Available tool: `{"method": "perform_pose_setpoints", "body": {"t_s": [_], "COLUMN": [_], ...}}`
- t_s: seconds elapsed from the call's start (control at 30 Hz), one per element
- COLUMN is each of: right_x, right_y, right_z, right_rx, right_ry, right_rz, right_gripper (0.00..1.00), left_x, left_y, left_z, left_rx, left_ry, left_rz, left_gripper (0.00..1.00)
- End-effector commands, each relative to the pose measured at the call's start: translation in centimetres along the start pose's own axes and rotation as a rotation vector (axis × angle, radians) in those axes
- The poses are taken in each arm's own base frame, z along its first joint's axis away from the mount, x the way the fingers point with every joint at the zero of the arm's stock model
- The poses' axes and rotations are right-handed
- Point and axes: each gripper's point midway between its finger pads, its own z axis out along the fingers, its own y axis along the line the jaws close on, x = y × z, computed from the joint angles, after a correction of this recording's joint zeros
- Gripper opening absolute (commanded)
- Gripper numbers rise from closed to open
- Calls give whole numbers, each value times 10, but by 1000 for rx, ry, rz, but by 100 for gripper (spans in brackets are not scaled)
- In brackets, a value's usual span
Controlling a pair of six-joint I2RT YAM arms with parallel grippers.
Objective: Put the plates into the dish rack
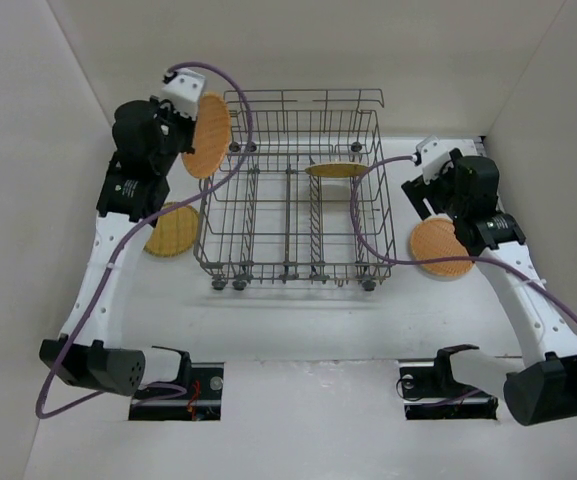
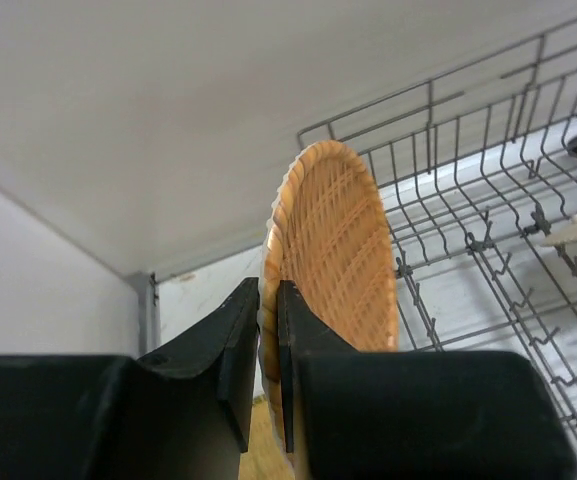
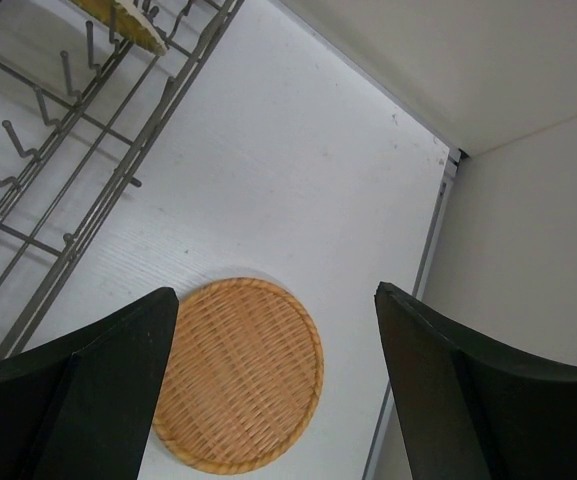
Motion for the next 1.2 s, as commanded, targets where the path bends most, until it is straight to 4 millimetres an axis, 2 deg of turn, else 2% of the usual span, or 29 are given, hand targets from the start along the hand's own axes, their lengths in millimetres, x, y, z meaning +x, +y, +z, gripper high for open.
{"method": "perform_pose_setpoints", "body": {"t_s": [0.0,0.13,0.33,0.57,0.7,0.87,1.17], "right_x": [-16,-13,-7,8,18,29,37], "right_y": [-11,-11,-13,-19,-24,-33,-39], "right_z": [-10,-18,-26,-34,-35,-36,-41], "right_rx": [38,43,56,93,116,141,161], "right_ry": [-90,-100,-105,-85,-66,-35,-20], "right_rz": [44,42,46,64,120,226,345], "right_gripper": [85,85,85,85,85,86,85], "left_x": [-49,-65,-64,-62,-55,-42,-14], "left_y": [5,-55,-147,-206,-229,-248,-266], "left_z": [-22,-33,-55,-66,-71,-67,-37], "left_rx": [-68,106,395,542,605,671,728], "left_ry": [-95,-135,-170,-224,-256,-283,-342], "left_rz": [225,357,525,635,702,755,877], "left_gripper": [1,1,1,0,0,0,0]}}
